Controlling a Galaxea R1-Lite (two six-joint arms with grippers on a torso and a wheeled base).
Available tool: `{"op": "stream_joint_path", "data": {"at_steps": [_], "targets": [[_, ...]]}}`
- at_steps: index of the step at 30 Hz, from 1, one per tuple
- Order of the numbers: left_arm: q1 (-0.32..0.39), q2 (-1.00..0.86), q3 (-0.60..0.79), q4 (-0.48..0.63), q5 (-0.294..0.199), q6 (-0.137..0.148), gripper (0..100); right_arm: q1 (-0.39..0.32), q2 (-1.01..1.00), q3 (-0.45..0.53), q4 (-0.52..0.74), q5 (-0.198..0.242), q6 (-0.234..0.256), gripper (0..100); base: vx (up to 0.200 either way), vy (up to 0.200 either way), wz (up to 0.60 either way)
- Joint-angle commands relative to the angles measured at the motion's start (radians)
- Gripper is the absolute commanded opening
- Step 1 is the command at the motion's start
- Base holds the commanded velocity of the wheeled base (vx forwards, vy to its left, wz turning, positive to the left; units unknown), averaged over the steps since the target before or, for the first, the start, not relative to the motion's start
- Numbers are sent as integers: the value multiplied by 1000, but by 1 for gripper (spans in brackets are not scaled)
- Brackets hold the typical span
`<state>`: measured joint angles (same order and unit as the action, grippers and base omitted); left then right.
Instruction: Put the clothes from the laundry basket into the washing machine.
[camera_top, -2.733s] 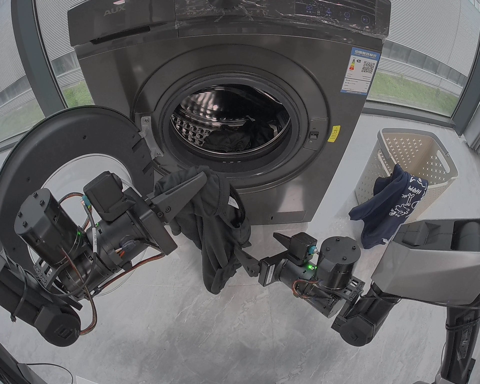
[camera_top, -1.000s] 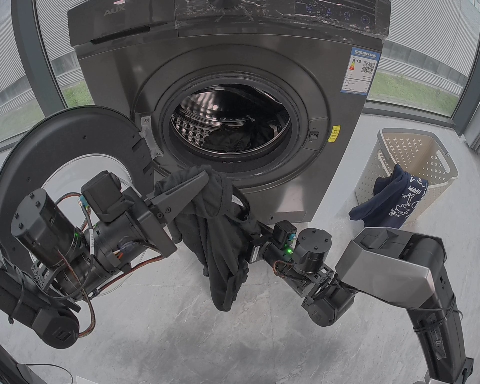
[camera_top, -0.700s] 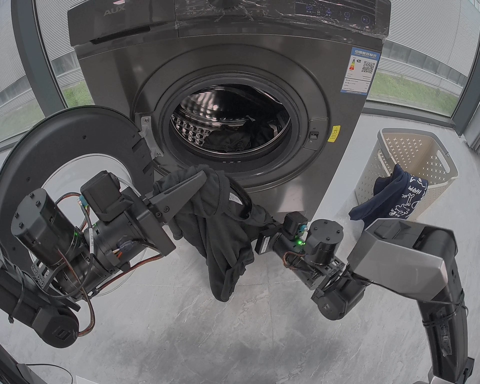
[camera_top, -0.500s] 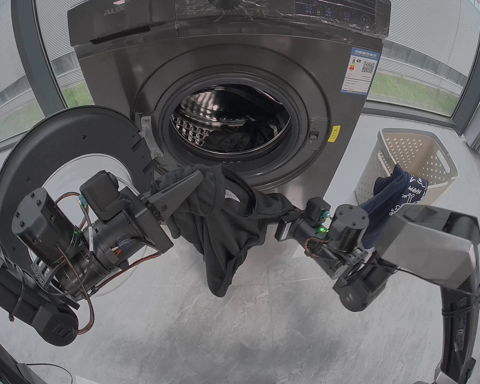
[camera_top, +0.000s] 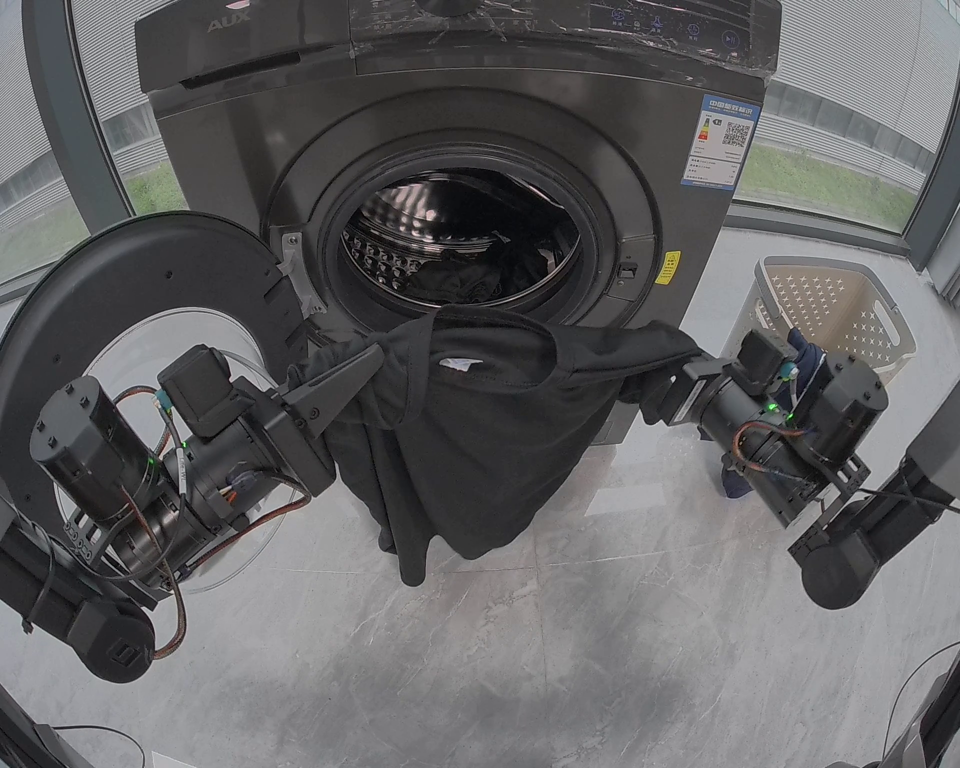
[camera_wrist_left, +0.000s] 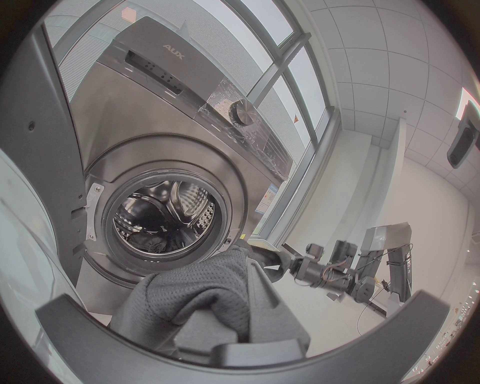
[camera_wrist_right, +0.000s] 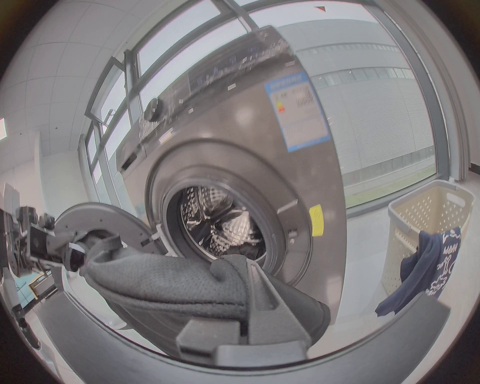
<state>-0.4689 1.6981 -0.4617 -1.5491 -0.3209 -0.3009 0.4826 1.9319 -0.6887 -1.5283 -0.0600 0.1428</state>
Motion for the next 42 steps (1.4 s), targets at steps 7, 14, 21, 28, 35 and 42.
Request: {"op": "stream_joint_path", "data": {"at_steps": [7, 14, 21, 28, 35, 42], "targets": [[7, 48, 15, -2, 0, 5, 0, -35, -87, 0, -3, 3, 1, 0, 0, 0, 0], [7, 48, 23, 0, 0, 5, 0, -30, -87, 3, -3, 5, 1, 0, 0, 0, 0], [6, 49, 29, 0, -1, 3, 0, -24, -88, 2, -12, 5, 1, 0, 0, 0, 0], [9, 49, 26, 0, 0, 0, 0, -21, -90, -2, -12, 6, 1, 0, 0, 0, 0], [53, 29, -22, -2, 2, -1, 0, -21, -131, -38, -12, 0, 1, 0, 0, 0, 0], [49, -14, -45, -2, 26, -6, 0, -16, -149, -37, -12, 0, 1, 0, 0, 0, 0]]}}
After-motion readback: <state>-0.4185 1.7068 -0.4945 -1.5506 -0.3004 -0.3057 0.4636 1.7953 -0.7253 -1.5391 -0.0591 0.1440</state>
